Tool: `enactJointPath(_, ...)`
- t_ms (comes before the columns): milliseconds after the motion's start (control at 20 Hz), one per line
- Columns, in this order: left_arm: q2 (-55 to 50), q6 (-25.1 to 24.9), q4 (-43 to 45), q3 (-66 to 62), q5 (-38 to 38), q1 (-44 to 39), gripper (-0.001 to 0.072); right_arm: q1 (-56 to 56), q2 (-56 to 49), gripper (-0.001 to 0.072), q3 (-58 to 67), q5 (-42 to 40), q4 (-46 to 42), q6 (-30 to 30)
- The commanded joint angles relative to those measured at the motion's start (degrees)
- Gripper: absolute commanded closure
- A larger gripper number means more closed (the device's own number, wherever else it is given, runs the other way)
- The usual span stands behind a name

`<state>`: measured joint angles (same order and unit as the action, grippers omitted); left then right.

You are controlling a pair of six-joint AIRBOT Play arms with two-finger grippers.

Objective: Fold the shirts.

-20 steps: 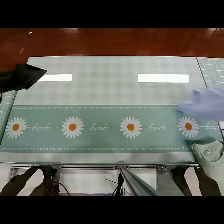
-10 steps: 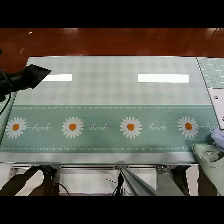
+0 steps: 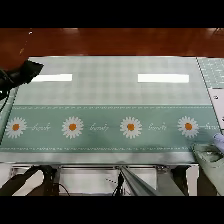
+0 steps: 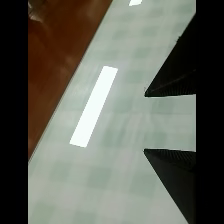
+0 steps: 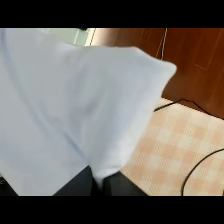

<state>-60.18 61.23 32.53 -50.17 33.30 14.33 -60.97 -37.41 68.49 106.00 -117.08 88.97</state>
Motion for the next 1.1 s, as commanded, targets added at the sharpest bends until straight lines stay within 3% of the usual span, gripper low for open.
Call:
enactJointPath(0, -0.13, -0.57, 0.07, -0.07, -8.46, 0.07, 0.0312, -0.04, 0.13, 0.0547, -2.43, 0.35, -3.72, -1.33)
enactJointPath(100, -0.13, -0.59, 0.07, -0.07, -10.88, 0.07, 0.0312, -0.04, 0.13, 0.0357, -4.0, 0.33, -3.76, -1.33)
enactJointPath(300, -0.13, -2.25, 0.09, -0.07, -11.15, 0.04, 0.0311, -0.04, 0.13, 0.0333, -4.39, -2.89, -8.41, -1.51)
enactJointPath(400, 0.13, -2.56, 0.07, -0.15, -9.7, 0.04, 0.0308, 0.13, 0.11, 0.0335, -3.96, -9.49, -2.54, -1.11)
enactJointPath(550, 1.18, -9.84, 0.04, -2.95, -0.96, -0.09, 0.0302, 0.13, 0.04, 0.0337, -0.7, -26.51, 28.81, -7.8)
enactJointPath(600, 1.27, -15.65, 0.07, -5.75, 5.18, -0.66, 0.027, 0.13, -0.37, 0.038, 0.2, -30.58, 42.25, -10.8)
enactJointPath(650, 1.29, -21.53, 0.09, -8.72, 11.02, -2.12, 0.0227, 0.15, -1.11, 0.0416, 0.68, -30.88, 55.69, -14.45)
enactJointPath(700, 1.29, -23.47, 0.76, -11.52, 13.94, -5.03, 0.0227, 0.9, -2.21, 0.0416, 0.66, -28.72, 67.38, -17.79)
enactJointPath(750, 1.29, -21.4, 4.33, -14.03, 13.94, -9.22, 0.0226, 3.76, -3.28, 0.0416, 0.66, -26.05, 72.15, -19.45)
enactJointPath(800, 1.16, -16.55, 10.99, -16.09, 13.07, -13.73, 0.0227, 8.76, -4.2, 0.0416, 0.66, -23.63, 71.04, -19.74)
enactJointPath(900, 0.28, 0.96, 29.42, -19.08, 12.55, -23.34, 0.0226, 21.29, -6.19, 0.0395, 0.66, -21.64, 61.46, -19.85)
enactJointPath(950, -0.59, 8.7, 37.68, -19.71, 13.53, -27.65, 0.0225, 28.76, -7.74, 0.0294, 0.63, -21.75, 55.89, -19.56)
enactJointPath(1050, -3.65, 20.79, 51.01, -19.98, 18.47, -35.28, 0.0171, 42.6, -11.82, 0.0259, 0.66, -23.26, 45.79, -19.04)
